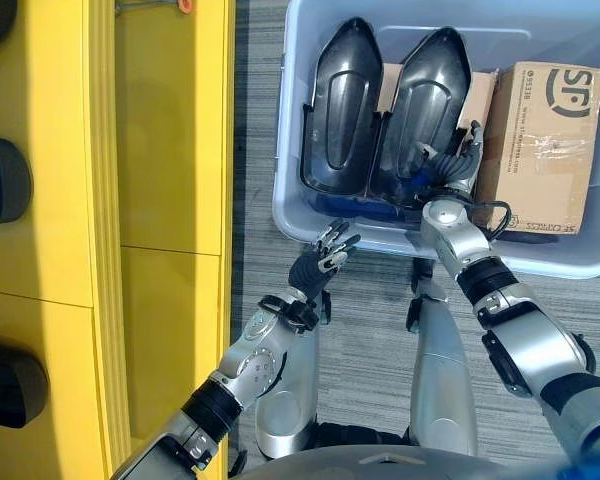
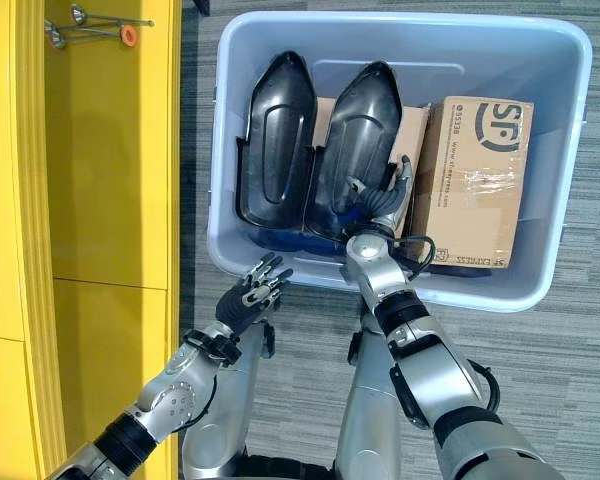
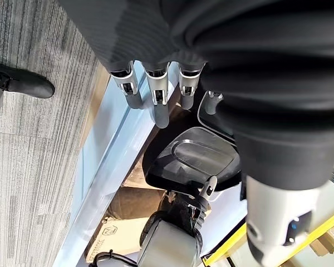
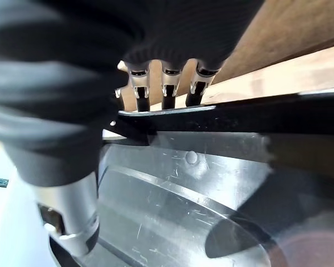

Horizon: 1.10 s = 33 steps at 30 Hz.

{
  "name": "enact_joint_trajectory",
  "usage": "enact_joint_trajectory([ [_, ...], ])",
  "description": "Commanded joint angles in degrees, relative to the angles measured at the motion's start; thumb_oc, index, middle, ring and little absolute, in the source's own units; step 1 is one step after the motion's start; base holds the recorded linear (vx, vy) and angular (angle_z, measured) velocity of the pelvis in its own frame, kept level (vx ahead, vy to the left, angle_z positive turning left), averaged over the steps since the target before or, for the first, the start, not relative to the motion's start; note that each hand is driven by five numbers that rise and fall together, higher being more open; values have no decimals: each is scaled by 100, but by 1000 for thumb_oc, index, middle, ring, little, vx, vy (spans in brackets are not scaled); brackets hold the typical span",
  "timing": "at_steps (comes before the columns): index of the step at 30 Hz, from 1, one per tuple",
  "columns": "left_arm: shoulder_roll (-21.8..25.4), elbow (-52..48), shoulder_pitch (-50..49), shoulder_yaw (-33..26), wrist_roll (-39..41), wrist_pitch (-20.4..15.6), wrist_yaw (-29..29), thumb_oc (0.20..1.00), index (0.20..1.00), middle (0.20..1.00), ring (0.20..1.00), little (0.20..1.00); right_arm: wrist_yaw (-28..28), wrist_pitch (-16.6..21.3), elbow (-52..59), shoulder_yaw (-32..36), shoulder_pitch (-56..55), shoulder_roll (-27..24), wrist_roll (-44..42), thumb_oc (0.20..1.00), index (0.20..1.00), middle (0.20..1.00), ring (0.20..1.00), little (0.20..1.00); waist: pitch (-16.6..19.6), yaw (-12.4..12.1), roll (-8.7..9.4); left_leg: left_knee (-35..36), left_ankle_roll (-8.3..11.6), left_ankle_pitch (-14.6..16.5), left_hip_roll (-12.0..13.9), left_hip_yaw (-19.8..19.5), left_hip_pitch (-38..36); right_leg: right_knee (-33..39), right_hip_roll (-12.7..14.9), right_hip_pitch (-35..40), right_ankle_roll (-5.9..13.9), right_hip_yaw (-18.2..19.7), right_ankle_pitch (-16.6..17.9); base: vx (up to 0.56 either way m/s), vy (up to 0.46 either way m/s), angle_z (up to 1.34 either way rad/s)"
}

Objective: Move parts from the plastic box to the shelf.

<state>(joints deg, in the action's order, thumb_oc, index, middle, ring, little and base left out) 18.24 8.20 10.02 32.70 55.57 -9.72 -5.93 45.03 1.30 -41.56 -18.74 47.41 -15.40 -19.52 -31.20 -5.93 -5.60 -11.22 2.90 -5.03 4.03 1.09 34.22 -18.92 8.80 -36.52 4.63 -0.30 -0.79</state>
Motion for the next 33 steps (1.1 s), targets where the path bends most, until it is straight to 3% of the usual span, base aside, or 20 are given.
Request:
enact_joint_trajectory([
  [1,-104,-394,-136,137,-109,-234,-9,1000,1000,1000,1000,1000,-208,-342,54,-153,-436,348,-487,1000,1000,1000,1000,1000,141,-80,-49,-191,-172,361,-82,-212,101,-315,-121,81,-131,-504,-311,0,0,0],
  [5,-122,-436,-134,127,-131,-237,39,1000,1000,1000,1000,1000,-295,-594,46,-310,-721,475,-853,1000,1000,1000,1000,1000,141,-40,-23,-196,-181,349,-75,-187,153,-287,-137,36,-137,-485,-279,0,0,0],
  [12,-132,-426,-119,133,-126,-241,58,1000,1000,1000,1000,1000,-365,-587,-89,-400,-931,649,-1359,1000,1000,1000,1000,1000,141,-28,-18,-226,-183,331,-65,-179,225,-295,-133,-7,-153,-493,-271,0,0,0],
  [18,-213,-350,-62,194,-159,-261,54,1000,1000,1000,1000,1000,-429,-734,-554,-315,-1082,864,-2455,1000,1000,1000,1000,1000,141,-38,23,-262,-202,331,-61,-163,245,-278,-112,21,-162,-537,-250,15,5,0],
  [19,-221,-340,-155,244,-151,-266,55,1000,1000,1000,1000,1000,-374,-778,-605,-321,-1193,897,-2401,1000,1000,1000,1000,1000,141,-29,24,-289,-182,487,-85,-176,65,-339,-90,187,-129,-504,-413,86,26,0],
  [27,-303,-198,-120,341,-118,-334,8,1000,1000,1000,1000,1000,-251,-1292,-1200,-338,-1148,915,-2077,1000,1000,1000,1000,1000,141,-70,-2,-403,-195,500,-113,-205,181,-426,-84,139,-167,-543,-447,26,26,2],
  [28,-322,-125,-119,362,-91,-379,-62,1000,1000,1000,1000,1000,-358,-1535,-1434,-366,-1128,863,-1433,1000,1000,1000,1000,1000,141,-83,-9,-435,-198,503,-115,-203,221,-453,-79,110,-171,-556,-449,22,40,3],
  [33,-350,-12,-100,406,-39,-468,-161,1000,1000,1000,1000,1000,-500,-1920,-1847,-539,-1107,777,-869,1000,1000,1000,1000,1000,141,-118,-8,-488,-210,515,-120,-200,318,-444,-53,73,-166,-600,-440,23,50,3],
])
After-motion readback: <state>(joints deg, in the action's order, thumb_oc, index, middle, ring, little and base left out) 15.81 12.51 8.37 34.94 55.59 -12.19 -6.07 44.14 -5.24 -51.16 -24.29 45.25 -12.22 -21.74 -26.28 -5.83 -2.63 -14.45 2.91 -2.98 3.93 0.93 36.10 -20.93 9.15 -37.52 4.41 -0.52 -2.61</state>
